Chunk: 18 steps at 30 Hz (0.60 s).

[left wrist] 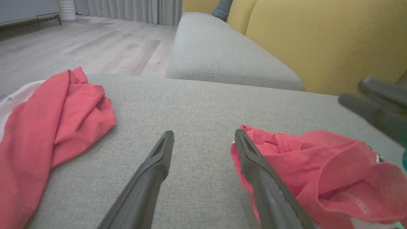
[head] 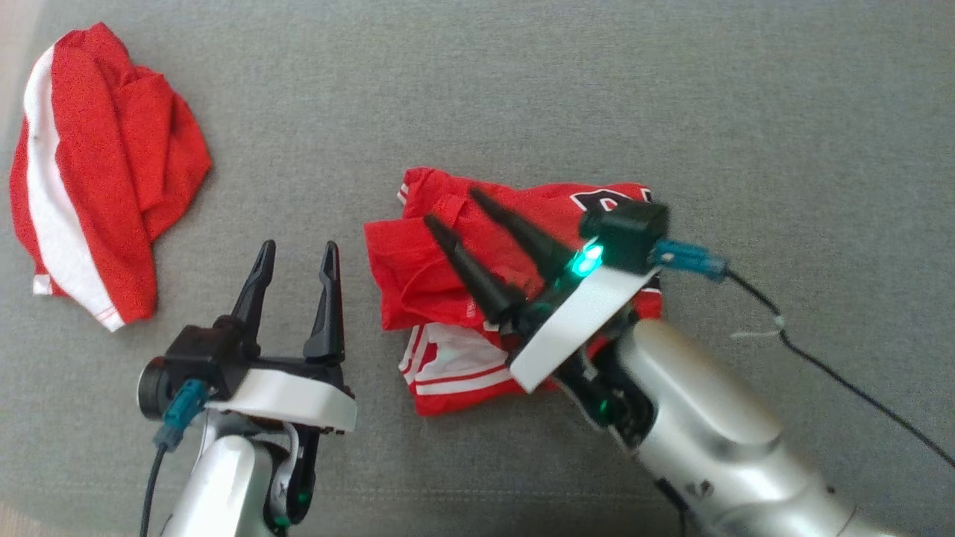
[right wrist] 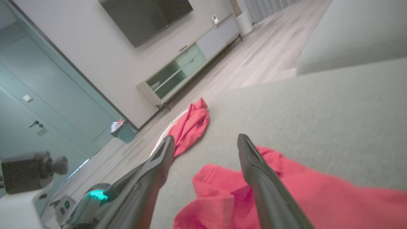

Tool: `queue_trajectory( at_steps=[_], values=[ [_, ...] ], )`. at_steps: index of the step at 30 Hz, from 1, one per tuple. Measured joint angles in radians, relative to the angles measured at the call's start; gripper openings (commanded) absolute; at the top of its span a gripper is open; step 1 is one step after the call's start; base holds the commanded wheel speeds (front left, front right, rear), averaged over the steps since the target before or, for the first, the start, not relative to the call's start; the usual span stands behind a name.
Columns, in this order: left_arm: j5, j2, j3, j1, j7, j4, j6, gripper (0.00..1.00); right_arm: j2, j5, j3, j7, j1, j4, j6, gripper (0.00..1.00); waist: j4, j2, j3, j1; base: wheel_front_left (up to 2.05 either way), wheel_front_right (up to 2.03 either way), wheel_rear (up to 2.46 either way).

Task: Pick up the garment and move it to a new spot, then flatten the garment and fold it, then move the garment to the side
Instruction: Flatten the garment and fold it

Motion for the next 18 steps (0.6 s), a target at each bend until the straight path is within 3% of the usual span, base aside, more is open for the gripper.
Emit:
queue_trajectory(
  at_steps=[5, 10, 14, 18],
  values=[
    [0.003, 0.002, 0.009, 0.0, 0.0, -0.004, 0.001, 1.0, -0.002, -0.119, -0.114, -0.085, -0.025, -0.021, 0.0, 1.0, -0.023, 0.0, -0.003, 0.0, 0.0, 0.0, 0.0],
    [0.003, 0.006, 0.028, 0.0, 0.0, -0.02, 0.002, 1.0, -0.07, -0.251, -0.286, -0.096, -0.001, -0.073, 0.0, 1.0, -0.05, 0.0, -0.011, 0.0, 0.0, 0.0, 0.0],
    [0.003, 0.014, 0.032, 0.001, 0.0, -0.025, 0.006, 1.0, -0.125, -0.339, -0.433, -0.079, 0.094, -0.146, 0.0, 1.0, -0.071, 0.0, -0.019, 0.0, 0.0, 0.0, 0.0],
    [0.003, 0.026, 0.037, 0.005, 0.0, -0.032, 0.011, 1.0, -0.137, -0.402, -0.556, -0.036, 0.224, -0.227, 0.0, 1.0, -0.088, 0.0, -0.026, 0.0, 0.0, 0.0, 0.0]
  ],
)
